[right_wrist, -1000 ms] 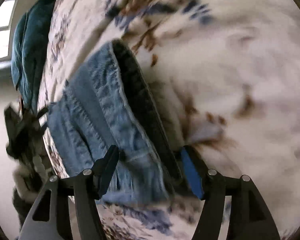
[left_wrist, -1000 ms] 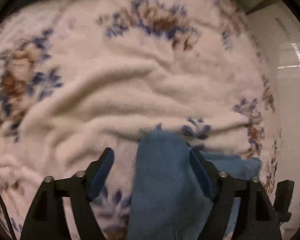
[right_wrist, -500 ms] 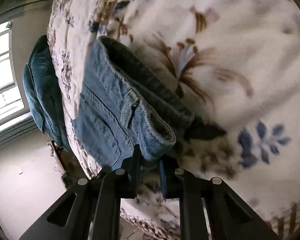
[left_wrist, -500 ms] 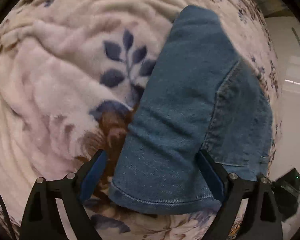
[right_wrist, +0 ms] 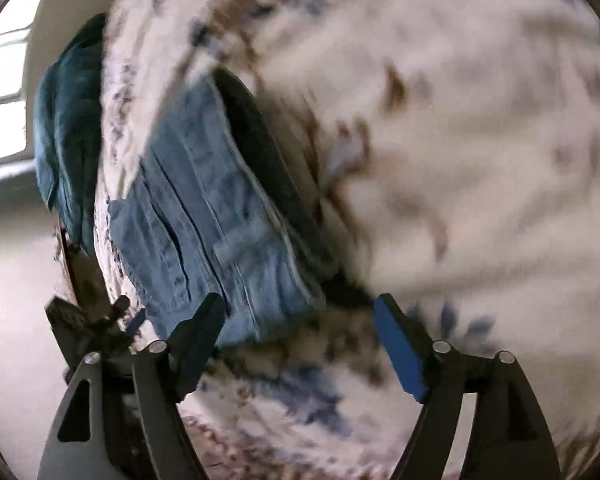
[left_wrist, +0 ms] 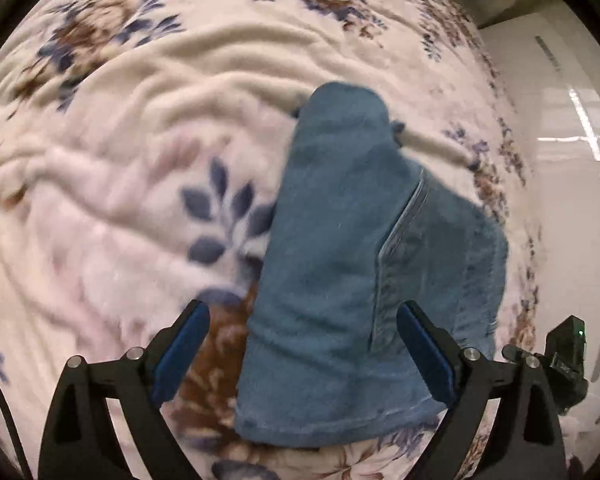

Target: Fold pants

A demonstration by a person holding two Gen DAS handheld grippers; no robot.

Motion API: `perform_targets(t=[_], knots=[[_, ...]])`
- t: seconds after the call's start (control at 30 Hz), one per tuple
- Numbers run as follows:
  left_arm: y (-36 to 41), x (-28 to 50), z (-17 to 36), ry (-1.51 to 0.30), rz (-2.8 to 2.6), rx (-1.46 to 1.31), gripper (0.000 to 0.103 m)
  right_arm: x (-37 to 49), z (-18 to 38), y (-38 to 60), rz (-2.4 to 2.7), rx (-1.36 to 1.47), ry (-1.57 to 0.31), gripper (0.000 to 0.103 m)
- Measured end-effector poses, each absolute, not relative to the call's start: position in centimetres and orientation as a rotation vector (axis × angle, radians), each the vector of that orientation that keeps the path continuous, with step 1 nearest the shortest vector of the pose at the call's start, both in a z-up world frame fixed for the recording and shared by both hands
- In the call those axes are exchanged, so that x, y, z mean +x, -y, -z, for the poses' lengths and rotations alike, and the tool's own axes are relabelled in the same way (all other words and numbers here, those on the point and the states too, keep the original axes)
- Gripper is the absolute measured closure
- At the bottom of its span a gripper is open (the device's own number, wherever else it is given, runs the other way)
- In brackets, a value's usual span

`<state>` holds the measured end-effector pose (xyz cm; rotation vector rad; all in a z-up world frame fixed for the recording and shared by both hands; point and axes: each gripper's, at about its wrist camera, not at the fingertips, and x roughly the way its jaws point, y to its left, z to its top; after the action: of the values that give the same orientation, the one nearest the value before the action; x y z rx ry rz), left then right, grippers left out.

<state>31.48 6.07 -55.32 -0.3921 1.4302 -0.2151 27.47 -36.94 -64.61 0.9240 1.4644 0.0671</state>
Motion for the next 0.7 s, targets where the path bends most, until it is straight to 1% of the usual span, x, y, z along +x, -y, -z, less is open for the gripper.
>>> perform_targets(t=[0.03, 0.07, 0.13, 0.2, 0.3, 0.37, 0.43, 0.5, 0.53, 0.6, 0.67, 0.7], knots=[[-6.0, 32.1, 55.7, -1.428, 0.248, -0.418, 0.007, 28.4, 64.3, 37.0, -0.088, 0.896, -1.433, 0.014], [-5.9, 32.7, 56.2, -1.425, 0.276, -0.441, 0.007, 29.4, 64.3, 37.0, -0.13, 0.877, -1.391, 0.011], [-5.7, 33.8, 57.5, -1.433, 0.342, -0.49, 0.007, 31.5, 64.7, 36.8, -0.193, 0.853, -1.361, 0.011], [-5.4, 34.7, 58.8, -1.468, 0.366, -0.511, 0.007, 33.8, 66.6, 36.2, -0.3, 0.891, -1.365, 0.011], [-5.0, 35.8, 59.9, -1.494, 0.372, -0.498, 0.007, 37.2, 69.9, 34.7, -0.393, 0.912, -1.452, 0.01], [-5.1, 36.0, 60.5, -1.512, 0.388, -0.514, 0.007, 38.8, 71.1, 33.8, -0.423, 0.893, -1.501, 0.006], [-5.2, 36.2, 60.9, -1.518, 0.4, -0.527, 0.007, 39.7, 70.9, 32.8, -0.523, 0.915, -1.512, 0.006], [-5.6, 36.0, 60.8, -1.514, 0.408, -0.532, 0.007, 40.0, 70.2, 31.2, -0.701, 0.996, -1.499, 0.006], [-5.9, 35.8, 60.8, -1.512, 0.401, -0.535, 0.007, 40.1, 69.9, 30.7, -0.722, 0.965, -1.503, 0.006], [-6.3, 35.7, 61.1, -1.512, 0.421, -0.559, 0.007, 40.5, 71.0, 29.6, -0.66, 0.857, -1.59, 0.007], [-6.5, 35.6, 61.3, -1.517, 0.435, -0.564, 0.006, 40.5, 72.1, 29.5, -0.64, 0.853, -1.616, 0.007], [-6.5, 35.7, 61.5, -1.523, 0.444, -0.572, 0.004, 40.8, 72.5, 29.2, -0.638, 0.862, -1.615, 0.006]])
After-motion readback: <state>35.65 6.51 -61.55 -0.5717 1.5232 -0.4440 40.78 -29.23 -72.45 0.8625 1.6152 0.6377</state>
